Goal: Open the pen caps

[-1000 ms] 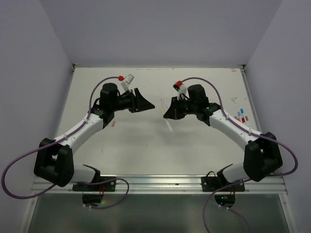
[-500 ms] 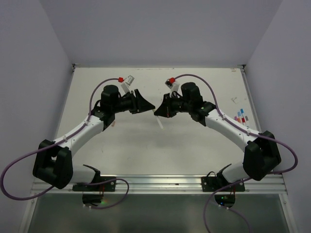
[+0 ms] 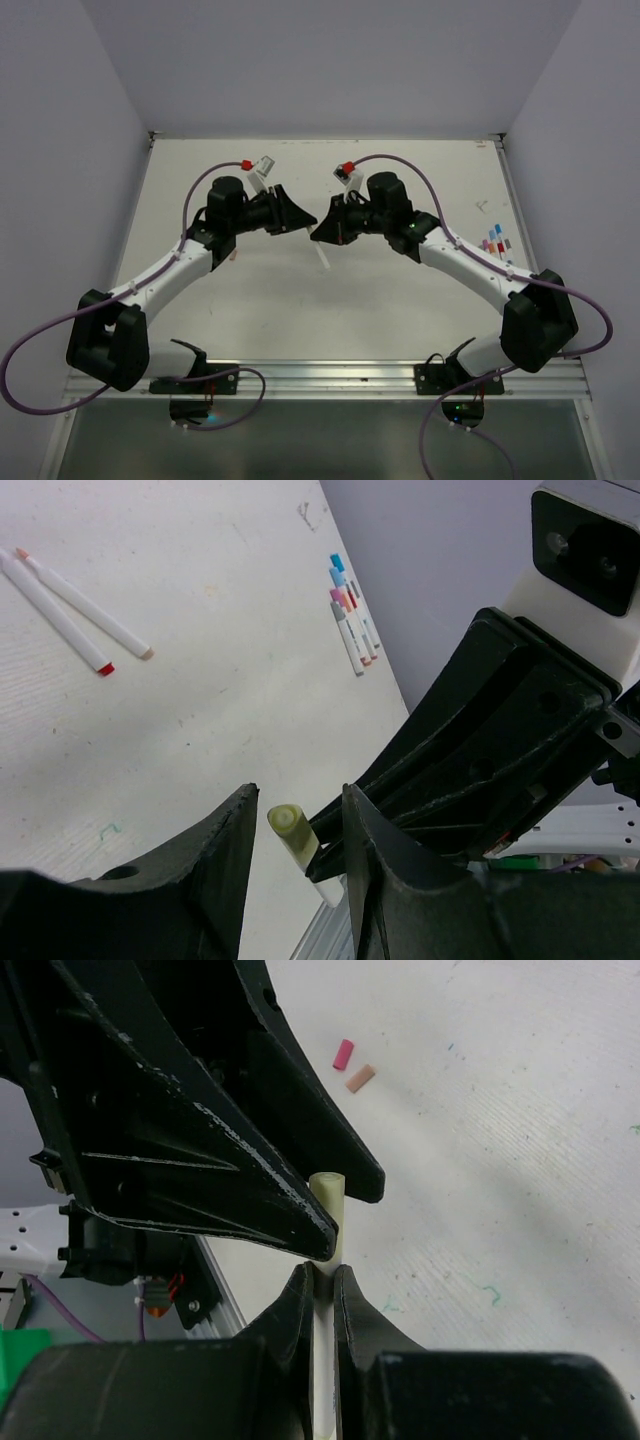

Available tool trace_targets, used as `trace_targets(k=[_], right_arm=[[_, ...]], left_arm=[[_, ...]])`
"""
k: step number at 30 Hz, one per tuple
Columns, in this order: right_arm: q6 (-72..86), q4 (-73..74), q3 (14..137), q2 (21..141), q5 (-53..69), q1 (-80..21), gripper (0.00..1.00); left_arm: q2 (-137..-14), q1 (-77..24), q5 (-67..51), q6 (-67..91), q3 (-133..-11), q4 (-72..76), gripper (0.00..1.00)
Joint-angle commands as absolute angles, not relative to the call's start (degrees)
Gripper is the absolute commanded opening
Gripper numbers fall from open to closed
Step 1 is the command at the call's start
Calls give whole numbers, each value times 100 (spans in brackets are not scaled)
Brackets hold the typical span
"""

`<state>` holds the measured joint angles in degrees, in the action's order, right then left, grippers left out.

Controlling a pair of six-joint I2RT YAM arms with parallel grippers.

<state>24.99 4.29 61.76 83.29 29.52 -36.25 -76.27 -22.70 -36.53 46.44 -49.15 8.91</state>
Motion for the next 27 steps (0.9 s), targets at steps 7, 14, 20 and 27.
trace_targets(k=[7, 14, 20, 27], right_arm=[[2716, 26, 6389, 8323, 2716, -3727, 0], [2812, 26, 6328, 8297, 2602, -3762, 6], [2751, 35, 6047, 8139, 2532, -3876, 54], [2804, -272, 5967, 8314, 2540, -3946, 47]], left_arm=[[-7436, -2312, -3595, 4711, -4825, 993, 36], [-7401, -2312, -3569, 4825, -4852, 1011, 0], [-7233, -2312, -3314, 4974, -4834, 967, 0], [-7251, -2312, -3375, 5291, -4808, 1169, 0]])
